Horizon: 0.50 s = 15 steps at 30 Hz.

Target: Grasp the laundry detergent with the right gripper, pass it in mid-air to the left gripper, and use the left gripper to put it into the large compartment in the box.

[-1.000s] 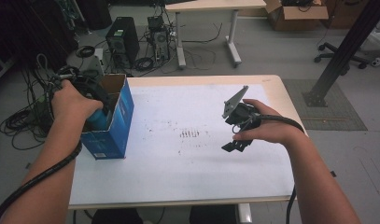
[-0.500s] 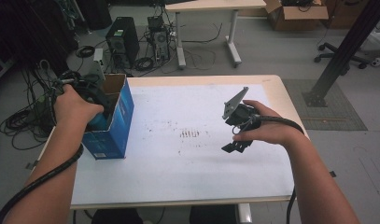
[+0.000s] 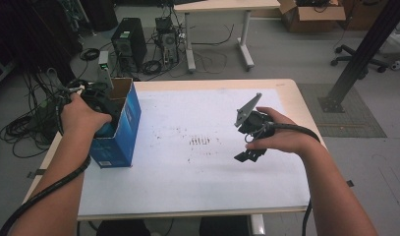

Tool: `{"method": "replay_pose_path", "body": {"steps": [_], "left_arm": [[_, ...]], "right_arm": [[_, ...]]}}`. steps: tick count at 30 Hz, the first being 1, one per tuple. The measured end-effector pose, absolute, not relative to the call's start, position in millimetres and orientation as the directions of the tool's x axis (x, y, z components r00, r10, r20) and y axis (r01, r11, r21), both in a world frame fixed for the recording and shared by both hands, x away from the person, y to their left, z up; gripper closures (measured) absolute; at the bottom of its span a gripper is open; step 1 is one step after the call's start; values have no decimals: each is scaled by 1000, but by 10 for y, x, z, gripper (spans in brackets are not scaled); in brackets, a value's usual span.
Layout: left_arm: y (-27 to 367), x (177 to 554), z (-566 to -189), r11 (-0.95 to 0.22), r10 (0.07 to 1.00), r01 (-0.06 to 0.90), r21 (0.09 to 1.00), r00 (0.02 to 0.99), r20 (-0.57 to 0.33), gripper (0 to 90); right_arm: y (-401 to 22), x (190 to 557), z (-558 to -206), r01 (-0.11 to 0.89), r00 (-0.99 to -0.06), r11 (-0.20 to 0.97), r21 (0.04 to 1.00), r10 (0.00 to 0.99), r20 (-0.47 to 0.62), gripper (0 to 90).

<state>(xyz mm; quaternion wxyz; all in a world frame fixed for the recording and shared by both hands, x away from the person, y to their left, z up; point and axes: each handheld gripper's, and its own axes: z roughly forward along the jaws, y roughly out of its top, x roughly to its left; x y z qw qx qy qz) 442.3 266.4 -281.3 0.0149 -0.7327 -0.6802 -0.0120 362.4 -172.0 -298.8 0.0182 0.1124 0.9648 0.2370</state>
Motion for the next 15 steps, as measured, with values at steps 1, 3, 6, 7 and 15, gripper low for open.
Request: {"method": "replay_pose_path", "body": {"steps": [1, 3, 6, 7, 15], "left_arm": [[2665, 4422, -2814, -73, 997, 997, -5, 73, 37, 377], [2664, 4420, -2817, -72, 997, 997, -5, 72, 38, 377], [2654, 4416, -2828, -72, 997, 997, 1, 72, 42, 376], [2651, 4417, -2828, -73, 996, 997, -2, 73, 43, 376], [2617, 4422, -2838, -91, 994, 996, 6, 90, 56, 371]], "right_arm": [[-1724, 3623, -2991, 208, -974, 862, 462, 226, 18, 28], [-1731, 3621, -2995, 212, -973, 862, 461, 229, 19, 27], [-1737, 3618, -2991, 212, -973, 861, 463, 230, 19, 27], [-1738, 3618, -2986, 210, -974, 861, 464, 228, 19, 26], [-1746, 3608, -2975, 211, -973, 858, 468, 229, 20, 27]]}}
